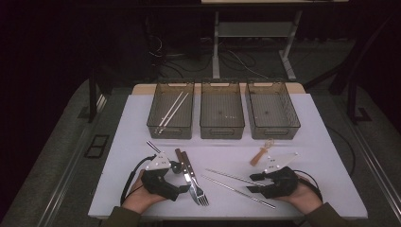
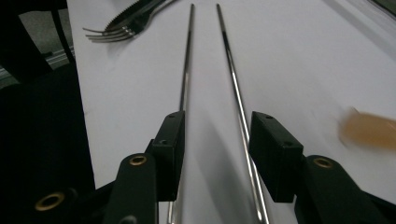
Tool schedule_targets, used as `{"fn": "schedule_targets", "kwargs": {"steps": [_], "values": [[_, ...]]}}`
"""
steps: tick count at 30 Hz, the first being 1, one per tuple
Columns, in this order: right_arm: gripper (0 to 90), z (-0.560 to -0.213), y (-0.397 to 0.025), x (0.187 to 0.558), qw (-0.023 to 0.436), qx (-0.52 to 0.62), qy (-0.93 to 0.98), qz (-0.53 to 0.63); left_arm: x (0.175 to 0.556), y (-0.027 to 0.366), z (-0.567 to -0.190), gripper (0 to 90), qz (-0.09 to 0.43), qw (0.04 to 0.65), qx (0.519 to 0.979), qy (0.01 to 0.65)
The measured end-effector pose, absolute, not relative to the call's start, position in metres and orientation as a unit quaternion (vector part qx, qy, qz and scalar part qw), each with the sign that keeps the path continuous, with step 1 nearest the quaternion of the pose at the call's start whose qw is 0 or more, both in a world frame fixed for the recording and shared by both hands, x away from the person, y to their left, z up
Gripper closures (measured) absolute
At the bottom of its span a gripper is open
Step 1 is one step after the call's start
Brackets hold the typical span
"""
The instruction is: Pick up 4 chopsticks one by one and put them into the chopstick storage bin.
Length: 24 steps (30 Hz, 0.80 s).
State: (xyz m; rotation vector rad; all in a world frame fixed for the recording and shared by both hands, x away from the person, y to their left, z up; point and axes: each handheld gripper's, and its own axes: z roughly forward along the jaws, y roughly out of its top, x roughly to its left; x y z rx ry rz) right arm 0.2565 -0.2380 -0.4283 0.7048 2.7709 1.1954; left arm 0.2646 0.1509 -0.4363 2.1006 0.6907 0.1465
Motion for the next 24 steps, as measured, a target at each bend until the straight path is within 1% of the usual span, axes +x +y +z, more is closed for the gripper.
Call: {"fn": "schedule_targets", "kwargs": {"steps": [5, 7, 10, 16, 22, 24], "values": [[56.4, -0.43, -0.259, 0.257, 0.037, 0.241, 0.895, 0.373, 0.265, 0.15, -0.436, 0.0, 0.058, 0.447, 0.848, 0.279], [58.1, -0.431, -0.264, 0.261, 0.038, 0.247, 0.894, 0.373, 0.265, 0.15, -0.436, 0.0, 0.059, 0.447, 0.848, 0.278], [62.8, -0.435, -0.264, 0.267, 0.026, 0.244, 0.894, 0.375, 0.265, 0.15, -0.436, 0.0, 0.058, 0.446, 0.849, 0.277], [71.2, -0.44, -0.256, 0.269, 0.034, 0.227, 0.906, 0.355, 0.264, 0.15, -0.437, 0.0, 0.058, 0.447, 0.849, 0.276], [79.1, -0.444, -0.251, 0.272, 0.023, 0.215, 0.912, 0.349, 0.265, 0.149, -0.437, 0.0, 0.059, 0.447, 0.849, 0.277], [81.7, -0.446, -0.249, 0.27, 0.027, 0.213, 0.913, 0.347, 0.265, 0.149, -0.437, 0.0, 0.058, 0.446, 0.849, 0.277]]}}
